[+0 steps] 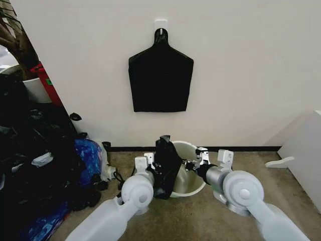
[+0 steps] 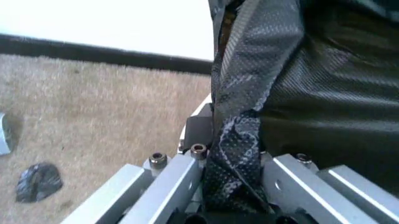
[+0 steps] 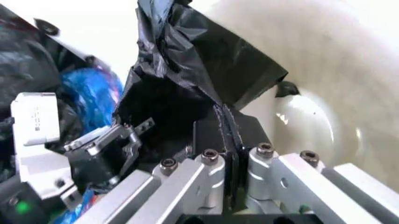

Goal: Place the garbage bag over the trash bin.

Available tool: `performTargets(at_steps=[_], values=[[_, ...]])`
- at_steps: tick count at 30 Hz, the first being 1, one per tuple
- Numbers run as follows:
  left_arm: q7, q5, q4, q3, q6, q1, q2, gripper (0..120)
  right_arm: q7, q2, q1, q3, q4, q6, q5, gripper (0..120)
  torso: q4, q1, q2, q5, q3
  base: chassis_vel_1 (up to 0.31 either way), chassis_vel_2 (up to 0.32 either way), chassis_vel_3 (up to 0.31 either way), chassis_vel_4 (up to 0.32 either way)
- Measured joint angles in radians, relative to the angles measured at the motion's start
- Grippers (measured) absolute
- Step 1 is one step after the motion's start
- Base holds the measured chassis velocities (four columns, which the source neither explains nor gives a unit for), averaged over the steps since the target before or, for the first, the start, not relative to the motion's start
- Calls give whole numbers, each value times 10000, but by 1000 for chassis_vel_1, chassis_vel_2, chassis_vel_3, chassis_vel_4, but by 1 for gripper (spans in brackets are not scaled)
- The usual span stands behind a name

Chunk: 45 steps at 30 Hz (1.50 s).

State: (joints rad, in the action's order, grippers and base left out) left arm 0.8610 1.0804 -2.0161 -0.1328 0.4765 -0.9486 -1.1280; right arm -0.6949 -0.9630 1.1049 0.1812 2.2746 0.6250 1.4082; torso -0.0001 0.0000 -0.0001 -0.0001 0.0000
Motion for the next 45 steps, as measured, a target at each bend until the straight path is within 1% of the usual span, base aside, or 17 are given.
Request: performTargets(at_steps=[5,9,13,19,22,24,25,27,28,29,31,32,35,36,38,42,45], values=[[-506,-122,-366,615,-351,-394,239,1,193,186,295,685,748,-49,-153,0,0,0,0,0,-1,0,0,0,0],[-602,-166,-443,797,-407,-572,304,1,222,287,427,886,944,-100,-241,0,1,0,0,1,-1,0,0,0,0],[-796,-272,-627,1260,-608,-1045,340,1,586,518,1028,1323,1215,-279,-1156,0,1,0,0,1,-1,0,0,0,0],[-911,-365,-849,1588,-767,-1359,366,1,774,538,1497,1477,1445,-333,-1590,0,0,0,0,1,-1,0,0,0,0],[-999,-423,-901,1646,-805,-1453,395,1,1011,514,1525,1446,1522,-261,-1769,0,0,0,0,0,-1,0,0,0,0],[-1221,-695,-908,1676,-904,-1568,455,1,1125,509,1415,1324,1605,-218,-1839,1,0,0,0,1,-1,0,0,0,0],[-1321,-832,-906,1677,-948,-1602,480,1,1139,519,1359,1296,1620,-212,-1821,4,0,0,0,1,-1,0,0,0,0],[-1800,-1484,-825,1659,-1157,-1723,583,1,1147,623,1115,1153,1647,-192,-1609,15,2,0,0,1,-1,0,0,0,0],[-1890,-1624,-804,1639,-1196,-1738,603,1,1151,665,1060,1104,1647,-188,-1566,16,2,0,0,0,-1,0,0,0,0],[-1890,-1624,-804,1639,-1196,-1738,603,1,1151,665,1060,1104,1647,-188,-1566,16,2,0,0,0,-1,0,0,0,0],[-2029,-1867,-756,1518,-1250,-1706,625,1,1357,804,942,957,1635,-137,-1523,27,2,0,0,0,-1,0,0,0,0],[-2038,-1907,-742,1461,-1253,-1656,622,1,1425,844,902,894,1619,-108,-1520,29,1,0,0,0,-1,0,0,0,0],[-2077,-2079,-687,1284,-1268,-1484,606,1,1458,934,673,683,1540,-32,-1220,42,-1,0,0,0,-1,0,0,0,0],[-2077,-2079,-687,1284,-1268,-1484,606,1,1458,934,673,683,1540,-32,-1220,42,-1,0,0,0,-1,0,0,0,0],[-2093,-2122,-672,1214,-1266,-1384,590,1,1267,945,412,502,1461,18,-848,51,0,0,0,1,-1,0,0,0,0],[-2111,-2195,-670,1145,-1246,-1265,591,1,390,793,-158,52,1276,-6,1,68,0,0,0,1,-1,0,0,0,0],[-2124,-2227,-675,1139,-1243,-1262,598,1,-71,658,-358,-137,1193,-46,285,74,1,0,0,1,0,0,0,0,0]])
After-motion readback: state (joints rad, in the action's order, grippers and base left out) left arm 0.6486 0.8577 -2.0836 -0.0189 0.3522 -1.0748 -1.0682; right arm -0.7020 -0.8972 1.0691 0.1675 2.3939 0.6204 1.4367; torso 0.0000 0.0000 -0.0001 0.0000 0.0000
